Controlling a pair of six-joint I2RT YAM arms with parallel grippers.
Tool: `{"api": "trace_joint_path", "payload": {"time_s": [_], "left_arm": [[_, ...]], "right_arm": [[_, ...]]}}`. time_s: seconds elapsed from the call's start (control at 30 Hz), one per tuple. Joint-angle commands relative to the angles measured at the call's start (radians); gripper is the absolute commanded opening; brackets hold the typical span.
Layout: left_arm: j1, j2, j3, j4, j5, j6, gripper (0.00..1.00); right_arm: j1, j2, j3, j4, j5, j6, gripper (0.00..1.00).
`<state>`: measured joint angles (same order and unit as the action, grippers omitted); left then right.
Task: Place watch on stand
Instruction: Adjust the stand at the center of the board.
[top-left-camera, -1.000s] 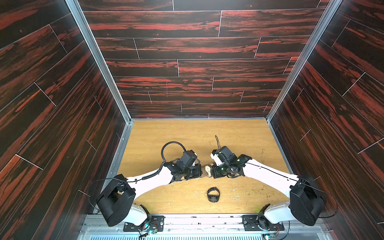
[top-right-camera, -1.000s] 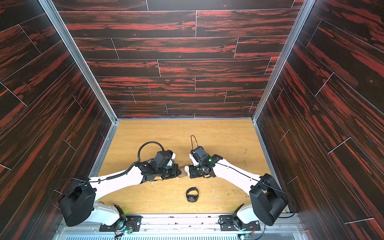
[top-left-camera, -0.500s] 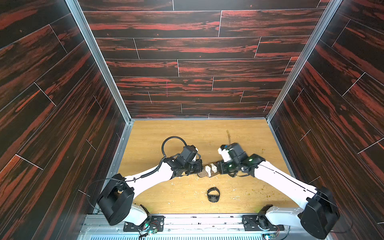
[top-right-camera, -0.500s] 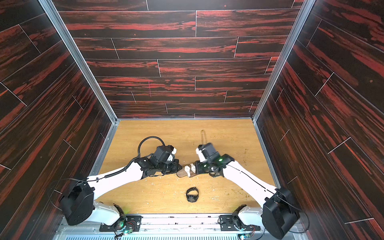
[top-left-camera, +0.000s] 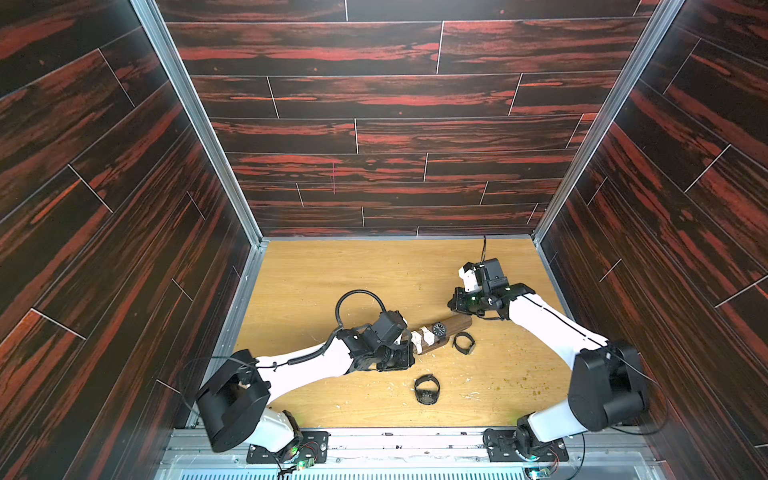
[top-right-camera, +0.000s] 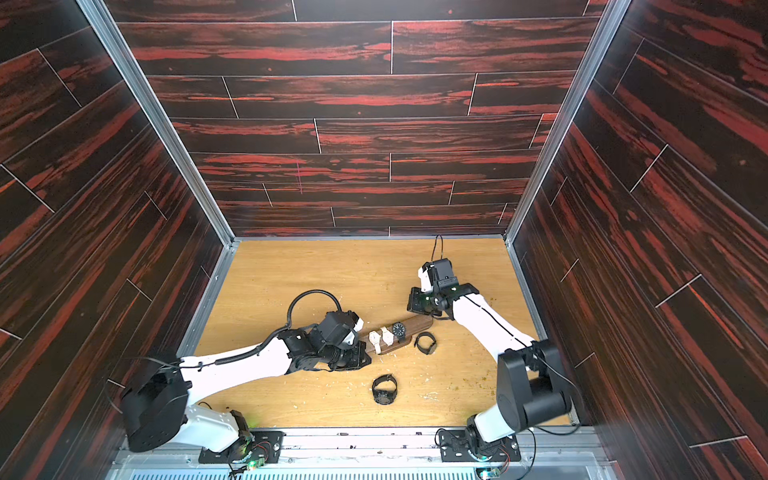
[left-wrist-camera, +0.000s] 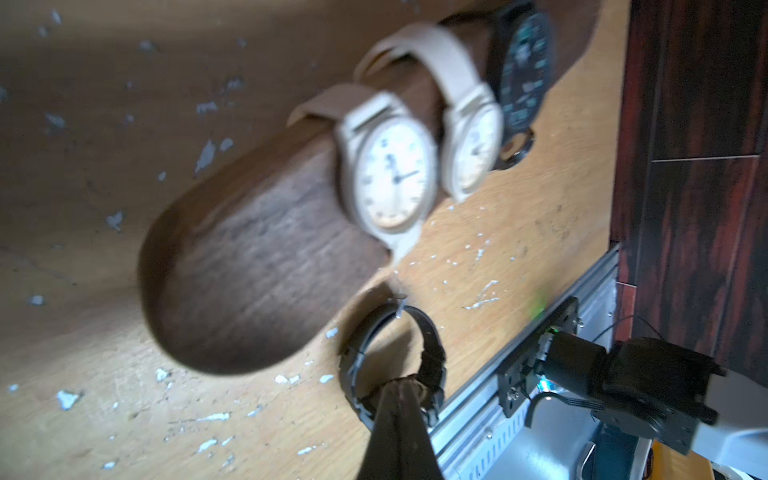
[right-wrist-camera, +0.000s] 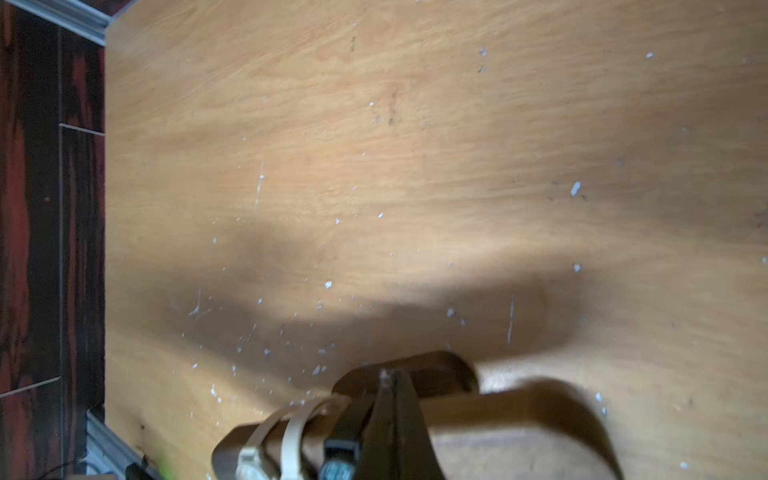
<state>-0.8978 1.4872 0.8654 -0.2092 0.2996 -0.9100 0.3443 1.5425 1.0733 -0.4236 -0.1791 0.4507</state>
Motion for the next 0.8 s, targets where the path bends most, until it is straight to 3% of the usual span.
{"api": "trace_joint_path", "payload": {"time_s": [0.0,0.3,0.77], "left_arm": [[0.002,0.035,0.009,0.025,0.015,0.001,0.05],[0.022,0.11,0.102,-0.052,-0.016,0.067,0.05],[0.145,0.136,0.145,-0.137,0.003,0.166,0.05]], "right_arm": [[-0.003,0.033,0.019,0.005,0.001,-0.015,0.0],[-0.003,0.014,-0.031,-0.01,0.054,-0.016,0.0],[-0.003,-0.116,-0.163,-0.042,0.075,0.023,0.0]]}}
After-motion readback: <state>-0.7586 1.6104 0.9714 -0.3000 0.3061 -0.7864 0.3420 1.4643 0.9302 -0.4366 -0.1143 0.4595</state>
